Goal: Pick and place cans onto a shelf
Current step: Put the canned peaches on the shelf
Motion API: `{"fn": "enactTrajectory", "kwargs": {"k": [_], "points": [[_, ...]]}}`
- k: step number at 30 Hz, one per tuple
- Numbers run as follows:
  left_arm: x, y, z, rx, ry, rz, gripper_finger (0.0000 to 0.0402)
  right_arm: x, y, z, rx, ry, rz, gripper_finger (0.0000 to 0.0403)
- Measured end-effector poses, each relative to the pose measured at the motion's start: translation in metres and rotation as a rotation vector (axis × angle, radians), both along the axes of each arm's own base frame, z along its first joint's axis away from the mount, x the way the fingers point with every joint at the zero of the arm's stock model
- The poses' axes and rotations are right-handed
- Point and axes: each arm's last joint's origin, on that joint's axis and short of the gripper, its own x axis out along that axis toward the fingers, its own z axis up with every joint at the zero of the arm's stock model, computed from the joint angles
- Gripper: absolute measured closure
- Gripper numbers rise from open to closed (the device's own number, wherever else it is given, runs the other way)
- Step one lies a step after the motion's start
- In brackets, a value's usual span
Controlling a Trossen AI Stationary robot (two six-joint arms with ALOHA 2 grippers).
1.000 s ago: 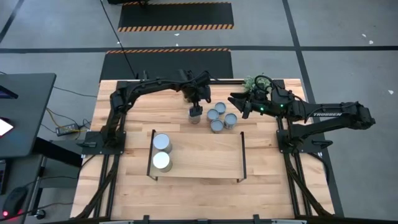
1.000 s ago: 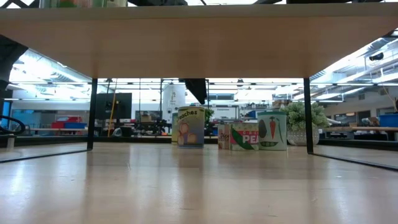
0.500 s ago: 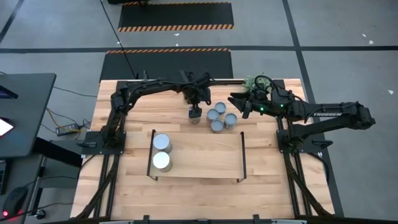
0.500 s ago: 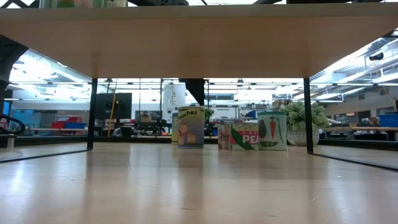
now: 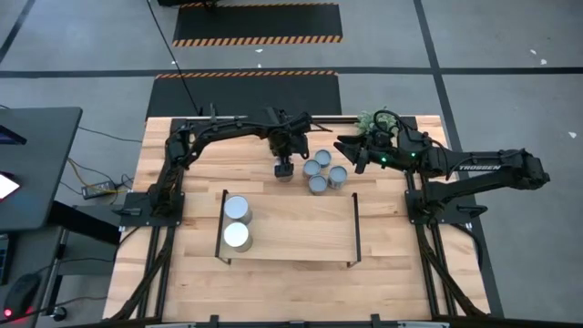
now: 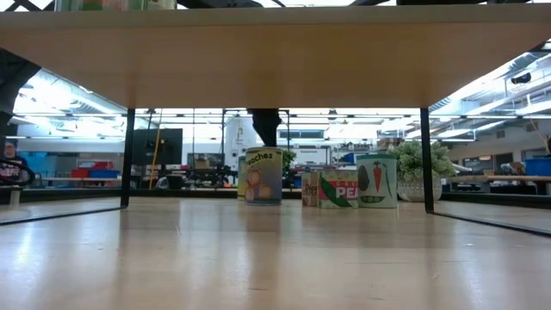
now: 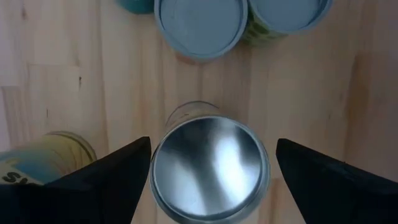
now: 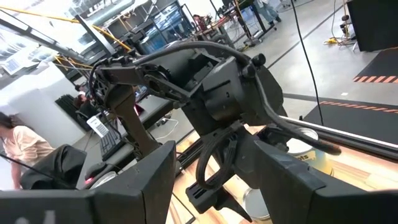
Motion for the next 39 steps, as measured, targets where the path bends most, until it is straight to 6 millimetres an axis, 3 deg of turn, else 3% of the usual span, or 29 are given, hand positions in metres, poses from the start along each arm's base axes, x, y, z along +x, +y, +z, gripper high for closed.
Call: {"fn": "enactTrajectory", "kwargs": {"k": [19, 28, 33, 39], "points": [[0.005, -0.001, -0.022, 0.12, 0.108, -0.101, 0.0049, 0.0, 0.0, 0.0, -0.002, -0.002, 0.018, 0.0186], [0.008, -0.001, -0.031, 0.11, 0.133, -0.083, 0.009, -0.001, 0.001, 0.001, -0.003, -0.01, 0.018, 0.0186], [0.008, -0.001, -0.02, 0.107, 0.104, -0.041, 0.009, -0.001, 0.001, 0.002, -0.004, -0.012, 0.018, 0.0186], [-0.005, -0.001, 0.026, 0.114, 0.068, 0.009, 0.009, -0.002, 0.001, 0.003, -0.01, -0.019, 0.018, 0.0186]]}}
